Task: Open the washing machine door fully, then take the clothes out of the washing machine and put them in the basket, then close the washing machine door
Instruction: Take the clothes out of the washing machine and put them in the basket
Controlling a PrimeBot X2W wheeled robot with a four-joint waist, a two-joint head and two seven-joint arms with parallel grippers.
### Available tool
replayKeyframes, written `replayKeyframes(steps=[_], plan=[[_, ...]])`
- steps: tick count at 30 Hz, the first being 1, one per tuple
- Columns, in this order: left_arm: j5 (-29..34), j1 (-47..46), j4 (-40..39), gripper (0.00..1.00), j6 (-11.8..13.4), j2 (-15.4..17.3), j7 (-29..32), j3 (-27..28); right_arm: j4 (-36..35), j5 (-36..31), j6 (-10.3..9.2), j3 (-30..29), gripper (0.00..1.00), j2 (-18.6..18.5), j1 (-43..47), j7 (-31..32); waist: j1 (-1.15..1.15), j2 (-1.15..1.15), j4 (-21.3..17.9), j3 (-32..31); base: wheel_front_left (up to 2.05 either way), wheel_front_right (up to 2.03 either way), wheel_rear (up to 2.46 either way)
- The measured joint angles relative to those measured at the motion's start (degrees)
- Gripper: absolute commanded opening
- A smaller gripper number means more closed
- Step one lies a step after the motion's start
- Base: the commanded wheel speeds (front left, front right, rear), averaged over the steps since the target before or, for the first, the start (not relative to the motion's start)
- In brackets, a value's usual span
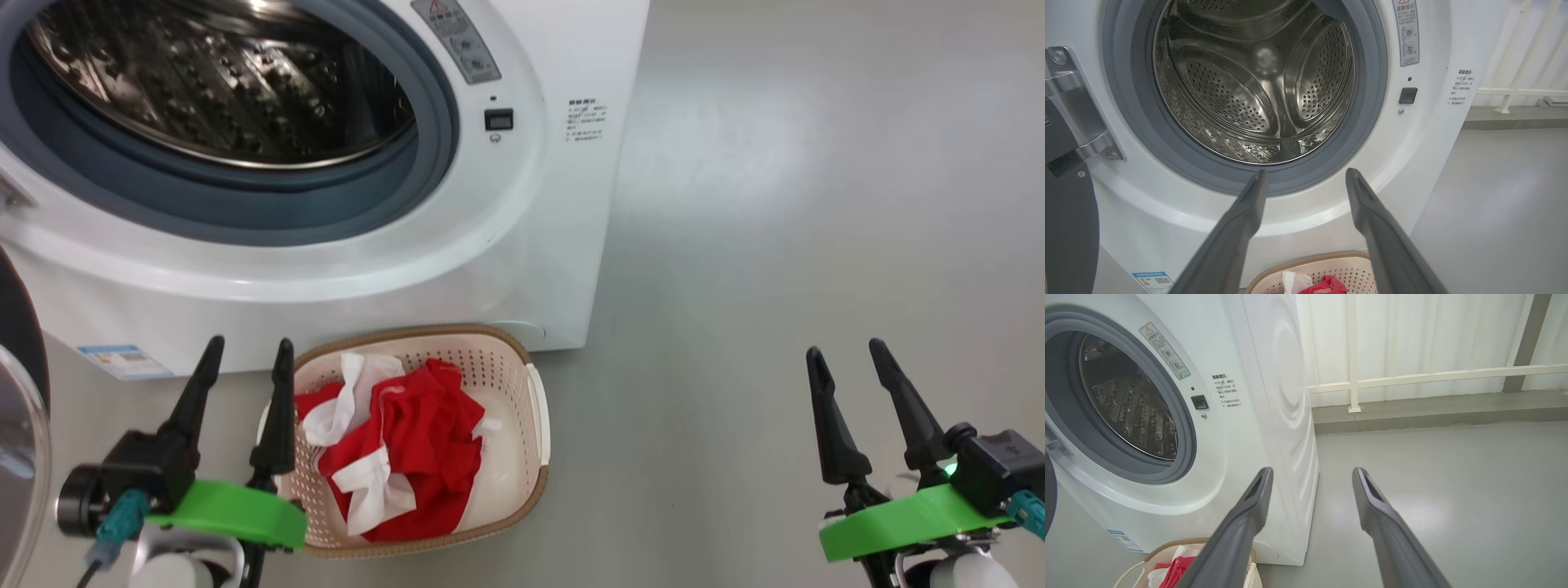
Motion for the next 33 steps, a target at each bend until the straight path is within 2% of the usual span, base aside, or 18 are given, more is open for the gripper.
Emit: replayKeyframes(steps=[19,33], plan=[[0.77,12.88,-10.74,1.0,0.0,-1.12,0.0,1.85,-0.44,0.4,0.0,-2.21,1.0,-0.11,5.66,0.0,0.0,0.0,0.49,-4.99,0.0,0.0,0.0],[0.71,15.19,-12.23,1.0,0.0,-1.78,0.0,2.53,-0.7,0.4,0.0,-2.99,1.0,0.02,6.8,0.0,0.0,0.0,0.96,-5.4,0.0,0.0,0.0]])
